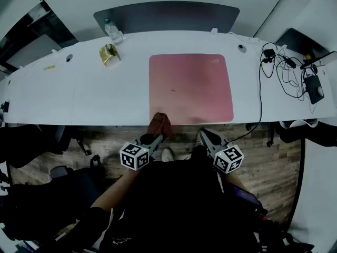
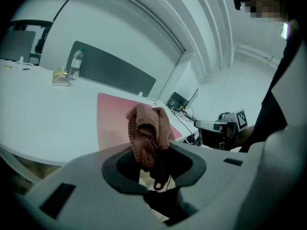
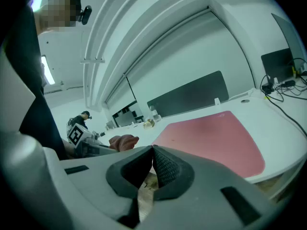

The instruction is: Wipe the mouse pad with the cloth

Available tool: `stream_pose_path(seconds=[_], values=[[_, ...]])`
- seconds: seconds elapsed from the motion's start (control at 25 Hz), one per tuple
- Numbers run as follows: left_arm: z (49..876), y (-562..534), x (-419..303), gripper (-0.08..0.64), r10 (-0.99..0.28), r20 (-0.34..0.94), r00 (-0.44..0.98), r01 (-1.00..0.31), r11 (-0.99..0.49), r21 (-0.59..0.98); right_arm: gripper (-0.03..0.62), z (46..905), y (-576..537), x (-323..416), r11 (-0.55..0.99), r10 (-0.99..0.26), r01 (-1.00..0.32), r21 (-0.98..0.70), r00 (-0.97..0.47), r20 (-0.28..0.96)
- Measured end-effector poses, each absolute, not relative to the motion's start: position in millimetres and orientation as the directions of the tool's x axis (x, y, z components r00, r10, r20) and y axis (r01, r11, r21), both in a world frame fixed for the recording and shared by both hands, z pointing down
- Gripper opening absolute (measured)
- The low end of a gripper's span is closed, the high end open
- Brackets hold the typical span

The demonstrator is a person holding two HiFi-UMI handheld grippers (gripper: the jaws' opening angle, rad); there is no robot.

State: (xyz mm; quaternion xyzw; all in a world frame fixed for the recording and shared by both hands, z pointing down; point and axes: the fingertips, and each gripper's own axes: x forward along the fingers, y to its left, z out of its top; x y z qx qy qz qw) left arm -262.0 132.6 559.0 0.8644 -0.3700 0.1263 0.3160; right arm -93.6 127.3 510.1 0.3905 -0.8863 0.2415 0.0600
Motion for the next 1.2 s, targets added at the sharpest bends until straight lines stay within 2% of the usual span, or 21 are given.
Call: stream_pose_path(seconds=[0.44, 1.2], values=[[559.1, 152.2, -277.5, 0.12, -0.526, 0.448, 0.723, -0.69, -0.561, 0.457, 0.026, 507.7, 155.0, -112.1, 0.547, -0.697, -0.751, -0.369, -0.653, 0.295], [563.2, 159.2, -247.4, 0.12, -0.412, 0.487, 0.77, -0.626, -0.636, 0.452, 0.026, 516.6, 179.1, -81.7, 0.425, -0.777, -0.817, -0.389, -0.55, 0.306]])
